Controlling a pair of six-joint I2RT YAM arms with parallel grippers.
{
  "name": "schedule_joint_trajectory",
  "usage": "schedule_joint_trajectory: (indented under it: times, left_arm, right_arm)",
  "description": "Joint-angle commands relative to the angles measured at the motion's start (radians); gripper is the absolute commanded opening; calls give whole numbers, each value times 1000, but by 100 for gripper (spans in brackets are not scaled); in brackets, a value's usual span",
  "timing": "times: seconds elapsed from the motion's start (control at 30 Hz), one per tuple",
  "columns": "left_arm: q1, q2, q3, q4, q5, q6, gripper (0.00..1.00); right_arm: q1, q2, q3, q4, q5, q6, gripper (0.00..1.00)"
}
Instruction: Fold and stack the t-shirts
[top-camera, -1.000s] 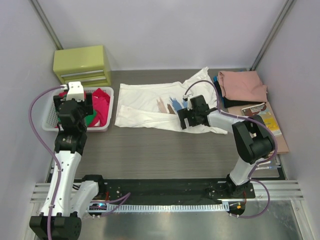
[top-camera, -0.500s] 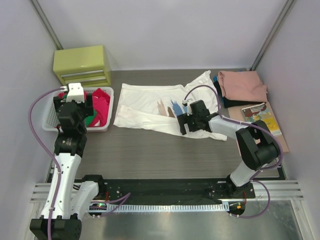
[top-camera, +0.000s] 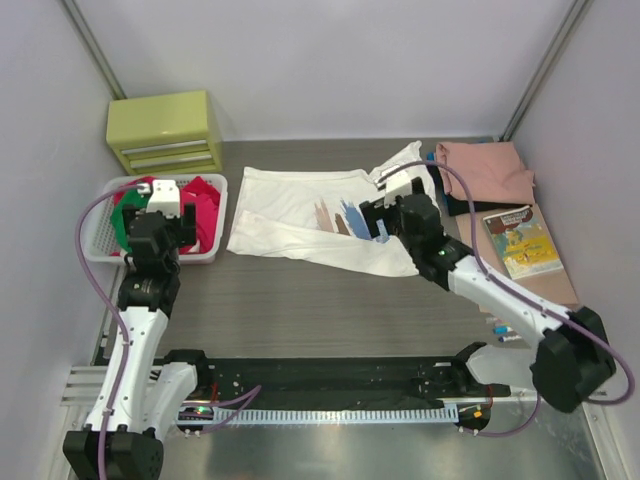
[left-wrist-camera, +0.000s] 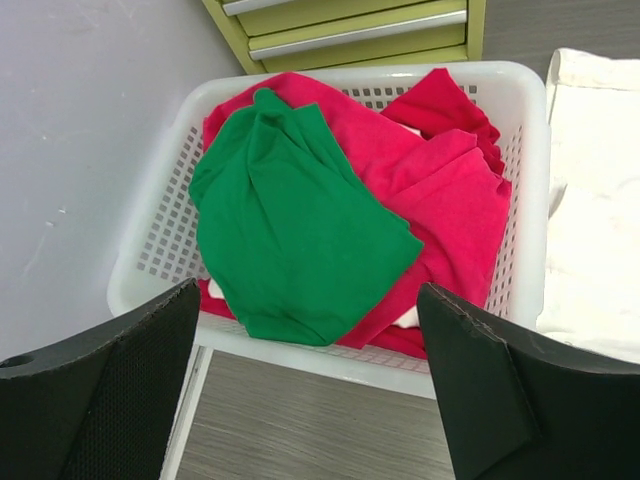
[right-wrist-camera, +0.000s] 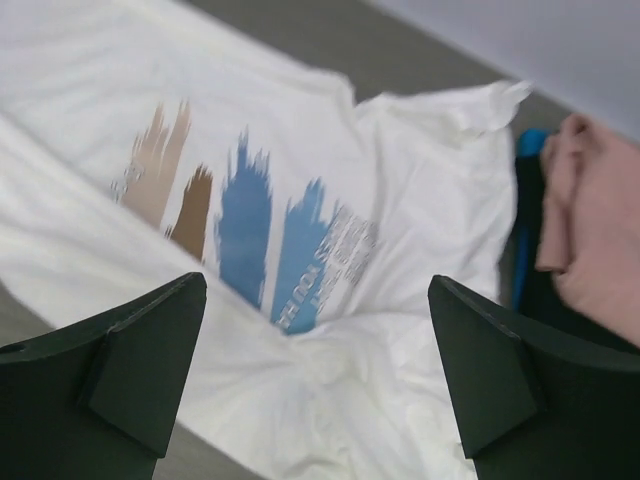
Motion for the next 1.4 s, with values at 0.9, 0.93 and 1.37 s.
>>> schedule_joint_trajectory:
  times: [0.9, 0.93, 1.37]
  left_arm:
    - [-40, 1085, 1196, -770, 440, -120, 91]
    - [-50, 1091, 1169, -744, 439, -120, 91]
    - [-138, 1190, 1158, -636, 429, -166, 93]
  right_arm:
    - [-342, 688, 1257, -824, -204, 45, 100]
    - [-342, 706, 1271, -828, -204, 46, 100]
    - [-417, 829, 1254, -836, -259, 105, 99]
